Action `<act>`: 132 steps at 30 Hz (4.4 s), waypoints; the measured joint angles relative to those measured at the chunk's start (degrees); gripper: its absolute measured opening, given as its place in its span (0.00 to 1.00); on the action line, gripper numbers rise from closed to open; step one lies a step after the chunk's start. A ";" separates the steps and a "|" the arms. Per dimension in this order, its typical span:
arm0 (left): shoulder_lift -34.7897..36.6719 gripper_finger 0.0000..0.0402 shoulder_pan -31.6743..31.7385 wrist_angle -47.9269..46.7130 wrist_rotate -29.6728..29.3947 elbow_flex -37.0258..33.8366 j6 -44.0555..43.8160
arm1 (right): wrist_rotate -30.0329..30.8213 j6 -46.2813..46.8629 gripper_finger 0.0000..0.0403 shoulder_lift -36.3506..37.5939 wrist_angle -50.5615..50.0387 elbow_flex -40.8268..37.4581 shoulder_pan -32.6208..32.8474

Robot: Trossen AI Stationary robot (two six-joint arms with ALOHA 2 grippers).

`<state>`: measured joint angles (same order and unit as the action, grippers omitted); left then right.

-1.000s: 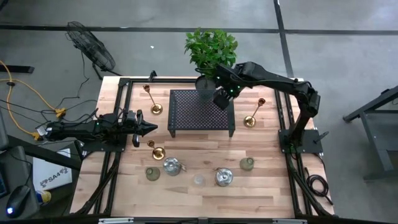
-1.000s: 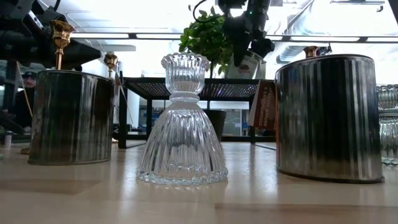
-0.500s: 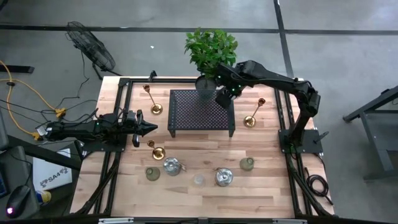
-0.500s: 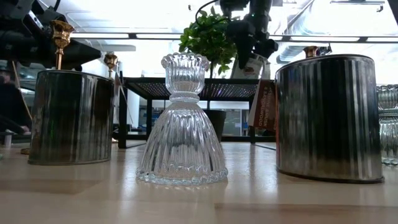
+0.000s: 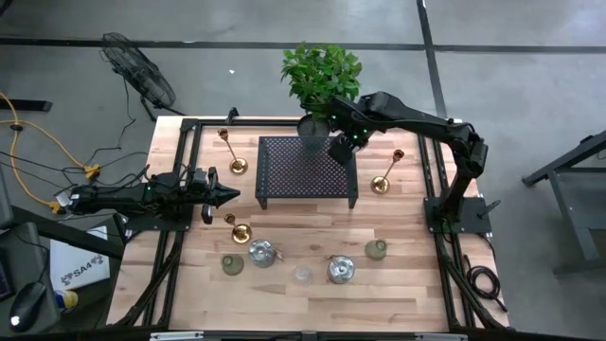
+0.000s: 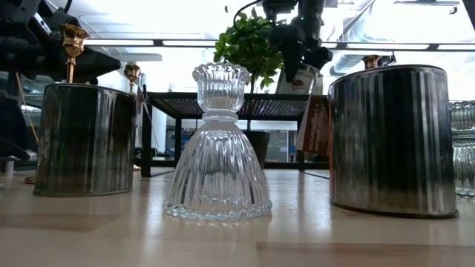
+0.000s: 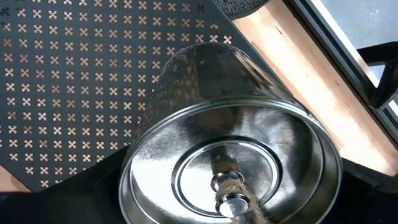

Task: Pick & Place candle stick holders
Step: Put the top silver scented candle on the shelf, then put the right silver scented candle on the shelf aligned with the other silver scented candle

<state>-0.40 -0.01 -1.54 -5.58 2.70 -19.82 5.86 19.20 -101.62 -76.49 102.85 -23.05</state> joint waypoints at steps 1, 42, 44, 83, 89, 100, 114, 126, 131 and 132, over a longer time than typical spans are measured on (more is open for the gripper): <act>0.00 0.00 -0.01 0.00 0.00 0.00 0.00 | -0.02 -0.03 0.87 0.00 -0.02 0.00 0.00; 0.00 0.00 -0.01 0.00 0.00 0.00 0.00 | 1.93 -3.38 0.99 -1.02 1.41 -0.04 0.07; 0.00 0.00 0.00 0.00 0.00 0.00 0.00 | 1.93 -2.85 0.99 -0.77 1.54 -0.04 0.07; 0.00 0.00 0.00 0.00 0.00 0.00 0.00 | 2.14 3.15 0.99 11.48 0.06 -0.04 0.71; 0.01 0.00 0.00 0.00 0.00 0.00 0.00 | 8.41 4.65 0.99 14.93 -0.57 -0.04 5.11; 0.01 0.00 -0.01 0.00 0.00 0.00 0.00 | 13.60 7.61 0.99 16.46 -0.59 -0.04 18.72; 0.00 0.00 0.00 0.00 0.00 0.00 -0.01 | 12.51 10.10 0.99 15.52 -0.45 -0.04 31.09; 0.02 0.00 0.00 0.00 0.00 0.00 0.00 | 12.23 12.74 0.99 9.51 3.63 -4.15 35.57; 0.00 0.00 -0.02 0.00 0.00 0.00 -0.01 | 11.90 15.51 0.99 7.96 3.77 -7.95 36.60; 0.02 0.00 -0.01 0.00 0.00 0.00 0.00 | 11.87 16.39 0.99 7.96 3.63 -8.73 36.64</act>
<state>-0.38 -0.02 -1.54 -5.58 2.70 -19.82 17.73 35.59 -93.67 -72.86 94.12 13.59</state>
